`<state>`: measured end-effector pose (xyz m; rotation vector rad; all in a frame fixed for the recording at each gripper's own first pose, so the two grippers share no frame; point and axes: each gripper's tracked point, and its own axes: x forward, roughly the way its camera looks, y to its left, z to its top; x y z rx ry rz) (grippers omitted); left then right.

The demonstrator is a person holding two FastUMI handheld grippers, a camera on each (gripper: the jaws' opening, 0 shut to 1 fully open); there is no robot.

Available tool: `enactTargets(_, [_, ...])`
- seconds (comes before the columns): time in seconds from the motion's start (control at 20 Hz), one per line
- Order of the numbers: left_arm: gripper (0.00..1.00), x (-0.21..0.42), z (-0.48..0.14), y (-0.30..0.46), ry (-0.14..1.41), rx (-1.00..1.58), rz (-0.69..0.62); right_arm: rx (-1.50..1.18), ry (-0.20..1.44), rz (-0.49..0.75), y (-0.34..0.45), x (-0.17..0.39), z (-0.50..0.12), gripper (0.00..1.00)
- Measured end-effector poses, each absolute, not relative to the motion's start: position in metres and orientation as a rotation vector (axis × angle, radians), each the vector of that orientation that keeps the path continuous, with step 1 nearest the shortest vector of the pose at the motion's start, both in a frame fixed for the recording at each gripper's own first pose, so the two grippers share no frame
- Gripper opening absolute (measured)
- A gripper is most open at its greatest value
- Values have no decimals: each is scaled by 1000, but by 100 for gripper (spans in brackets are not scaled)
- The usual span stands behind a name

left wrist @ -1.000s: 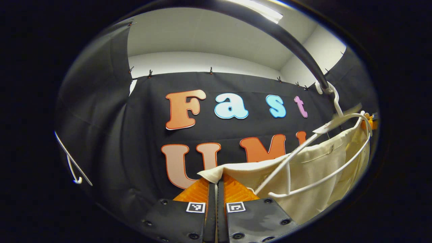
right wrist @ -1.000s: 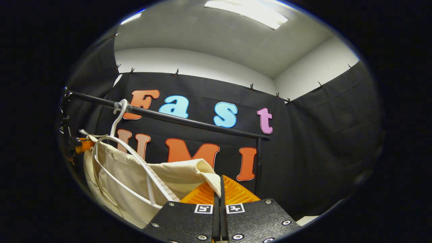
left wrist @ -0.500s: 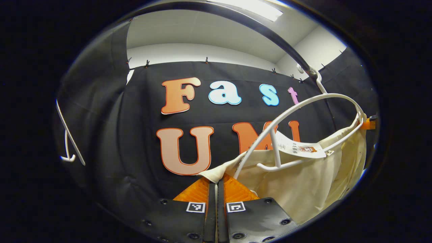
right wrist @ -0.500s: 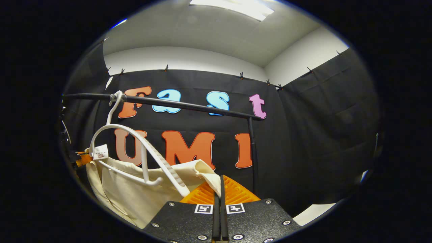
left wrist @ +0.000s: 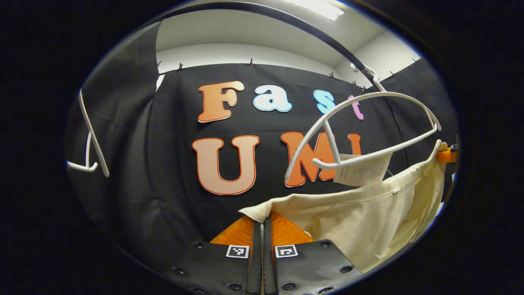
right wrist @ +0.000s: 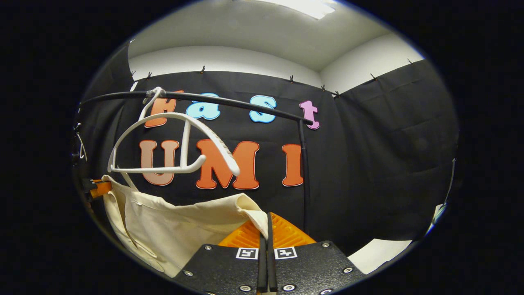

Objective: Grasp the clothes on the hanger with both hands and then place them into the laundry hamper below.

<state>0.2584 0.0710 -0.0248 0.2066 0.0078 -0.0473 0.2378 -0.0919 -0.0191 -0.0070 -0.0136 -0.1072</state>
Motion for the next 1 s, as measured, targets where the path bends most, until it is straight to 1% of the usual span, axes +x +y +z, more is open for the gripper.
enactTargets(0.35, [9, 222, -51, 93, 84, 202, 14, -24, 35, -93, -69, 201, -32, 0])
enactTargets(0.55, [9, 193, -52, 92, 112, 216, 53, -21, 60, -78, -52, 180, -31, 0])
enactTargets(0.75, [9, 169, -69, 70, 167, 170, 18, -3, 109, -43, -25, 160, -47, 1])
enactTargets(1.0, [9, 132, -108, 14, 274, 63, -106, 1, 238, 31, 20, 131, -99, 1])
